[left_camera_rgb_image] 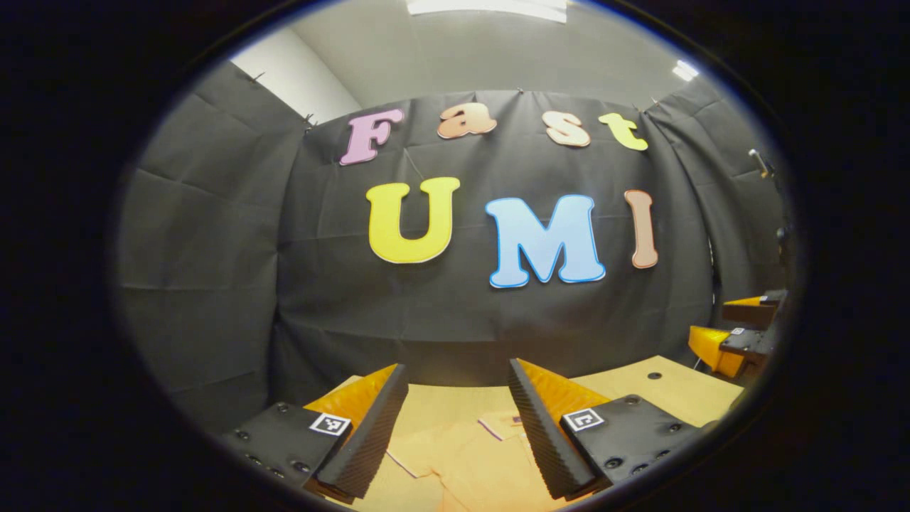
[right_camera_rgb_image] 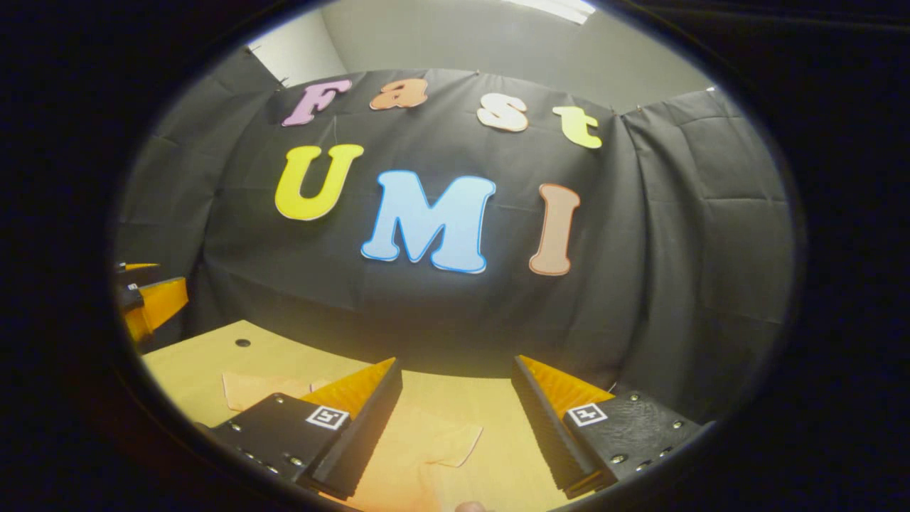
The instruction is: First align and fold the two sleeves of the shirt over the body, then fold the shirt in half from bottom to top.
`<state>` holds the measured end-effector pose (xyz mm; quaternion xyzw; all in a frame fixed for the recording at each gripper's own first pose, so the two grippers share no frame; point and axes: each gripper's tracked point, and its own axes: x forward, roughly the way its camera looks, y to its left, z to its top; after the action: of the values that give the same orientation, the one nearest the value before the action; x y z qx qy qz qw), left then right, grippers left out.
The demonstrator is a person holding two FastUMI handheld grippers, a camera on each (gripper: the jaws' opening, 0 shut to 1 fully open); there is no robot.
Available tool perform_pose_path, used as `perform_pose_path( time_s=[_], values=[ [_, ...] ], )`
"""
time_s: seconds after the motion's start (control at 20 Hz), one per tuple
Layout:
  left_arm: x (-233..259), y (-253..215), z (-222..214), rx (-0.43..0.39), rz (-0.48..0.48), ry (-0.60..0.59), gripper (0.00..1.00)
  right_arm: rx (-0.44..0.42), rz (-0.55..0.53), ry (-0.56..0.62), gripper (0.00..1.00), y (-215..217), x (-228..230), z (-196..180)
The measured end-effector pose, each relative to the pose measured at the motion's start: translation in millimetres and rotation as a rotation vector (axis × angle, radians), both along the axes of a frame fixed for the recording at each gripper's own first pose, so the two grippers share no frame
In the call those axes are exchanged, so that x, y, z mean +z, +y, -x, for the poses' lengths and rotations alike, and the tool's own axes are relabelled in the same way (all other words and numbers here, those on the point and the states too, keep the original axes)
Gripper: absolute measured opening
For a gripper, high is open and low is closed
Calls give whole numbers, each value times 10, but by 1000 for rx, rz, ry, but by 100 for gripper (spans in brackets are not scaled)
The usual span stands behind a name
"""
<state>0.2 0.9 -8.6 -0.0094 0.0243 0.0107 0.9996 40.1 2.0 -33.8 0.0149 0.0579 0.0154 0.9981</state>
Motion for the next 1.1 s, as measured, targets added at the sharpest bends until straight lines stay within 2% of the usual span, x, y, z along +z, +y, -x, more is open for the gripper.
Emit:
perform_pose_path(
  time_s=[0.2, 0.45, 0.6, 0.9, 1.1],
  values=[
    [-72, 23, -7, 17, 9, 27, 94, 7, -61, 122, 96, -21, -486, -338],
    [-112, 80, -15, 52, -3, 38, 93, 14, -54, 289, 96, -99, -1207, -772],
    [-115, 113, 19, 79, -11, 42, 93, 23, -92, 415, 96, -101, -1717, -1015],
    [-190, 154, 236, 133, -30, 63, 93, -1, -128, 625, 96, -125, -2601, -1312],
    [-216, 148, 338, 154, -38, 70, 94, -27, -139, 695, 96, -171, -2902, -1420]
  ],
)
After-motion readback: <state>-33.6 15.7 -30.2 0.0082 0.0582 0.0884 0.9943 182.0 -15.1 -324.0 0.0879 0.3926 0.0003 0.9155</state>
